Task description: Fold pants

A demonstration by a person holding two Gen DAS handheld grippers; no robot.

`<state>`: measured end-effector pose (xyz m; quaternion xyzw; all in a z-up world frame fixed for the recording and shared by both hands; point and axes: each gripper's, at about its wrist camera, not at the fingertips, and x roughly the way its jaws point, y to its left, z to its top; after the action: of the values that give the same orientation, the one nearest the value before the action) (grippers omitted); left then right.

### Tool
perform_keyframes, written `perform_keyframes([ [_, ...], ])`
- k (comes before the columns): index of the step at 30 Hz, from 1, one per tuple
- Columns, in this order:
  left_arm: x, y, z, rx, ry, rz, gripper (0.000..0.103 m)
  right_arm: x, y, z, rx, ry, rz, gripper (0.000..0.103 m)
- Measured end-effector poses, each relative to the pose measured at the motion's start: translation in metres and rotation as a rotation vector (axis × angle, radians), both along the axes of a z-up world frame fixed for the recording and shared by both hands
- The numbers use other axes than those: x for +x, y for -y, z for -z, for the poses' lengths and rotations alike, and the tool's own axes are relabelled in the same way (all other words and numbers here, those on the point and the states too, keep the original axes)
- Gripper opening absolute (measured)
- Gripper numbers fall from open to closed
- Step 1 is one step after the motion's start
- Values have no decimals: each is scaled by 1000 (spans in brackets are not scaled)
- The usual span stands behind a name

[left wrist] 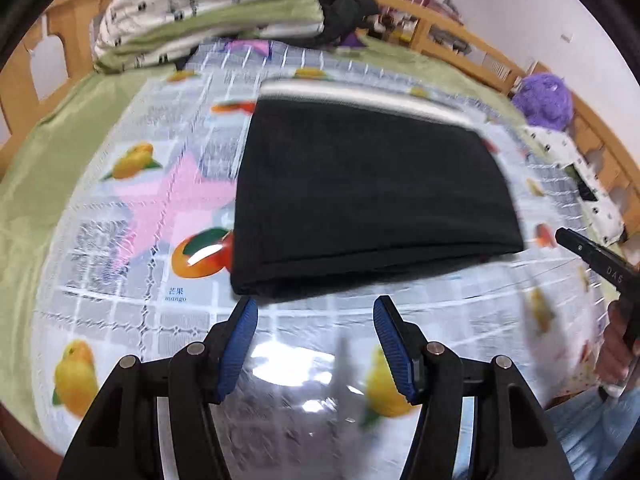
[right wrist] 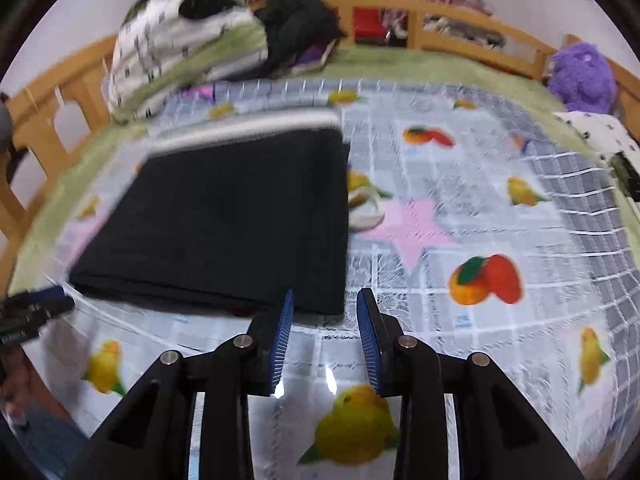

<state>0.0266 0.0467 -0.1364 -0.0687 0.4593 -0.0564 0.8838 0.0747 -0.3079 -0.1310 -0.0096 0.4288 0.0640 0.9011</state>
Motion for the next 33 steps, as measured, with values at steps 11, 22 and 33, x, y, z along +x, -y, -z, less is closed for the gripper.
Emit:
perform_keyframes([
  [11, -71, 37, -96, 71, 204, -31, 78, -86, -6, -82, -15, 119, 81, 52],
  [22, -109, 55, -119, 155, 284, -37, 83, -138, -17, -107, -34, 198, 104, 99],
  [33, -114, 51, -123, 139, 295, -62, 83, -145, -22, -108, -77, 179, 119, 99],
])
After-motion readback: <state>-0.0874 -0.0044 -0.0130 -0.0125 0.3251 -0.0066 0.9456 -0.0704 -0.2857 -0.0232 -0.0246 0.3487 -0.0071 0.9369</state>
